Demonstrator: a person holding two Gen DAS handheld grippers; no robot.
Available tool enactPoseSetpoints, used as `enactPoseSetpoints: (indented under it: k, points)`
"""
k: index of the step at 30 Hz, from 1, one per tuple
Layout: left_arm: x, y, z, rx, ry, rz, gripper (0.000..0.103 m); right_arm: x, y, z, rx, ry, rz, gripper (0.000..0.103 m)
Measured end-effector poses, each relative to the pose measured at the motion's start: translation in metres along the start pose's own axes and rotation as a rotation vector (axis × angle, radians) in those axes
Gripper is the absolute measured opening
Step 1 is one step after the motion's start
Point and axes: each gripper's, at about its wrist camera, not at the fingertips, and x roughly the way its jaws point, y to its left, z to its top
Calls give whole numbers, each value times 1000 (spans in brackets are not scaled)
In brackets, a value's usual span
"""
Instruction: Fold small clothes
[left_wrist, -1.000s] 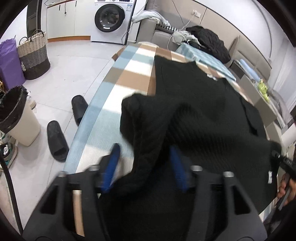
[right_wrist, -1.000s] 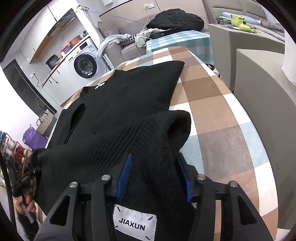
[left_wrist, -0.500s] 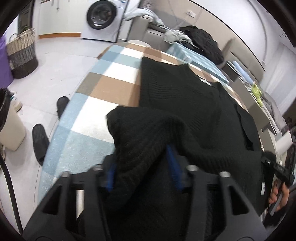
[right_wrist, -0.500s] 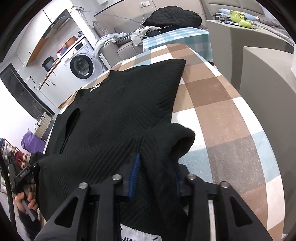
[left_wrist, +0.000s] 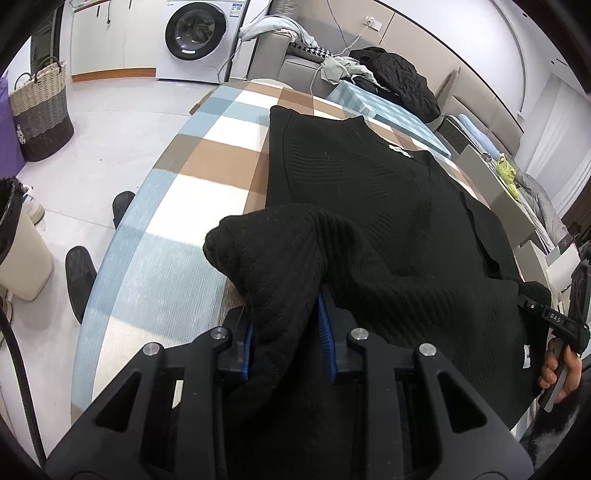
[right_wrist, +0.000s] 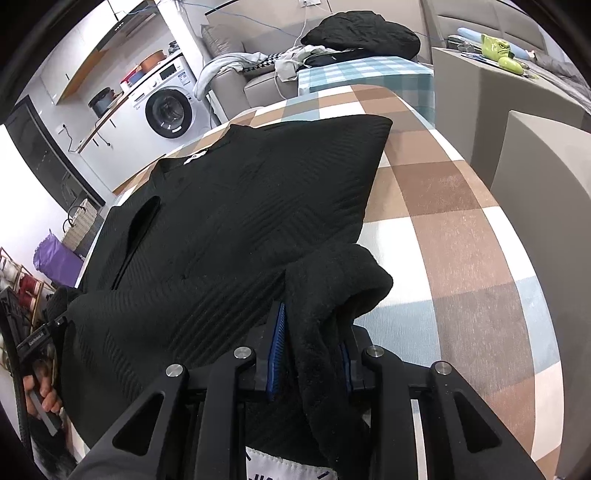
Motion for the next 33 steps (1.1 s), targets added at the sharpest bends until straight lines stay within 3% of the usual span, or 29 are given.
enactPoseSetpoints:
  k: [16,17,20,23,33]
  points:
    - [-44,10,-50,8,-3,45,26,-18,-10,-25,-42,0,16,25]
    - [-46,12,-51,1,-4,46,28,-18,-11,-23,-39,-3,14,27]
    - [-56,19,-53,-30,-18,57,35,-20,-16,-20,3,9,19,47]
    - [-71,26,-59,-33,-40,80,42,-35,-26,-20,29,-3,27,48]
    - [-90,35,-86,-31,-27,103,42,-70,-42,-67,29,23,27,48]
